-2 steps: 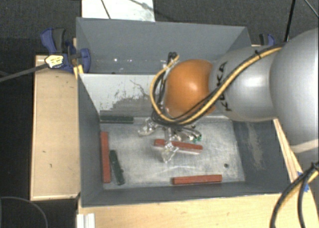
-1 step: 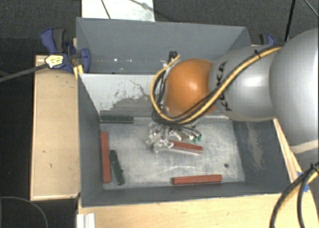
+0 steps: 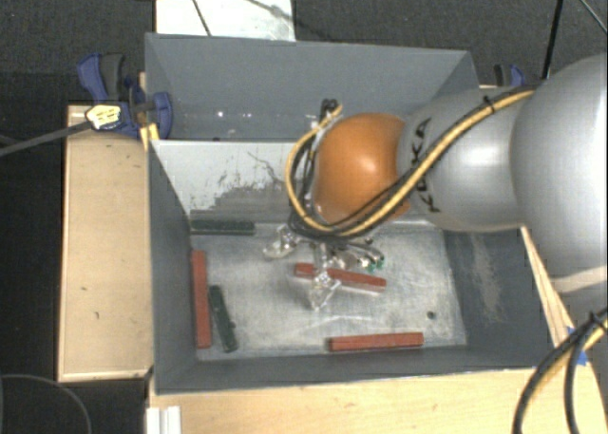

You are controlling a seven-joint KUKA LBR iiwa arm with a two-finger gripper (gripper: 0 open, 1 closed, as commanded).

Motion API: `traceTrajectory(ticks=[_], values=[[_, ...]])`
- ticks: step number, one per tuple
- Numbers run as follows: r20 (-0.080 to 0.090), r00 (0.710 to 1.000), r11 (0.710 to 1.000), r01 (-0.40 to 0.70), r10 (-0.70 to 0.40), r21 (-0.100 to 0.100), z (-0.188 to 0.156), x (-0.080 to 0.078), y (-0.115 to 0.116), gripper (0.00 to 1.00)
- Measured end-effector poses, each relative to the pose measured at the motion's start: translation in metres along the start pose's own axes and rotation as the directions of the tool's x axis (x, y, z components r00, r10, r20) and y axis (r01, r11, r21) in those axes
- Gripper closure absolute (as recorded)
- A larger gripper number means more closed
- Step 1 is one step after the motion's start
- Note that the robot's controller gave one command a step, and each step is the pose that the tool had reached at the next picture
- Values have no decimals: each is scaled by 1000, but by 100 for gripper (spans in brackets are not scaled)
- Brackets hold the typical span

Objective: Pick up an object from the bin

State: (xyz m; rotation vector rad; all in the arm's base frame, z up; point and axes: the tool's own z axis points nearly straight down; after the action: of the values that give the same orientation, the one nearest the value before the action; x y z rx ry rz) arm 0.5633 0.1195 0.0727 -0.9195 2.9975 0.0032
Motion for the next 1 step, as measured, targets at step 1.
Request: traceTrajectory(ticks=[1], values=[[2,1000,1000,-6,6,1,-1,-1,0,100]])
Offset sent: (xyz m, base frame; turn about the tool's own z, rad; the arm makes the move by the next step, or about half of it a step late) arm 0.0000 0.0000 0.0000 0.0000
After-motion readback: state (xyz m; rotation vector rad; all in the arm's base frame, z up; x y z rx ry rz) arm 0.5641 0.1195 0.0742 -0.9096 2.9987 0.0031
